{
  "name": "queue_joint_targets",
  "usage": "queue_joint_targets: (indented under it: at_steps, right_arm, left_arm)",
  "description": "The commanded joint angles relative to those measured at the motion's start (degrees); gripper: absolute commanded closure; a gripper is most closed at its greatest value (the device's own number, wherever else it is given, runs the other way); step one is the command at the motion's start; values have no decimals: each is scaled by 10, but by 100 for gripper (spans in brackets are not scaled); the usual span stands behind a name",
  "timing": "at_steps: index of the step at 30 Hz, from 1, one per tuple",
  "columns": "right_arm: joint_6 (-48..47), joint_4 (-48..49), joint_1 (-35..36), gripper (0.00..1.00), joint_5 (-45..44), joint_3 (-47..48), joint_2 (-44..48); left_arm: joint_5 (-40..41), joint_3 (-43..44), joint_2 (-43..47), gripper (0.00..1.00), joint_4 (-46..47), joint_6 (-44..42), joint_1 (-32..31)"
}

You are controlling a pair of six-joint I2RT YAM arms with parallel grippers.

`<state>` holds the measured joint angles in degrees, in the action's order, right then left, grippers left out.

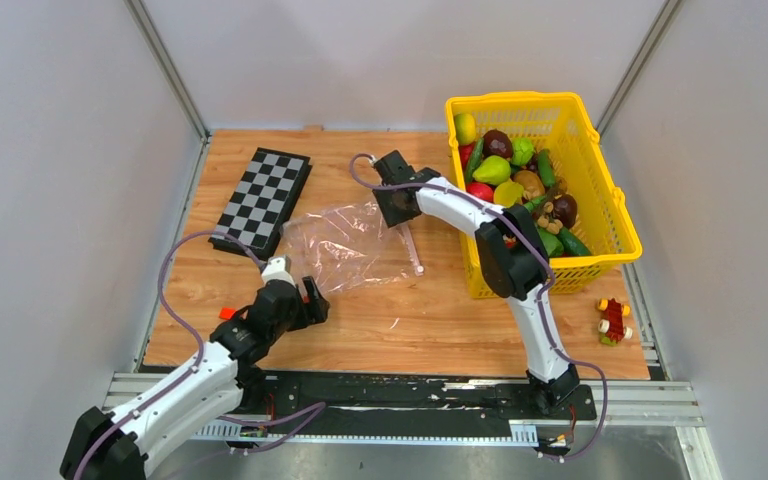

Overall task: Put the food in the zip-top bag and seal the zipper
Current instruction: Pick up the zipper food storage bag at the center of the board.

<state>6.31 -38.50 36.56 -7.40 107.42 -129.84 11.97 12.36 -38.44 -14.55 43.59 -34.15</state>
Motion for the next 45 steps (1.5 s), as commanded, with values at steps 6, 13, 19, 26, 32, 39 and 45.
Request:
queue_joint_targets:
  at_steps: [6,13,19,26,32,39,45]
  right_arm:
    - [6,33,-3,77,35,-38,88]
    - [7,44,-3,100,31,-66,140]
    - [24,56,-3,100,37,-92,167]
    - [38,58,-3,100,62,-102,180]
    - [33,51,-3,100,65,-113,202]
    - [38,53,-3,100,131,-139,229]
    - [82,96,-3,100,186,-191,268]
  left_arm:
    - [80,17,68,11,-58,31,-3]
    - [-76,31,58,14,64,10,-3]
    - [-166,17,-6,18,184,39,-17]
    - [-71,36,-58,16,155,36,-18]
    - [102,33,-48,13,42,41,-18]
    - [210,59,-12,9,-92,66,-17]
    - [183,102,26,9,-96,5,-17]
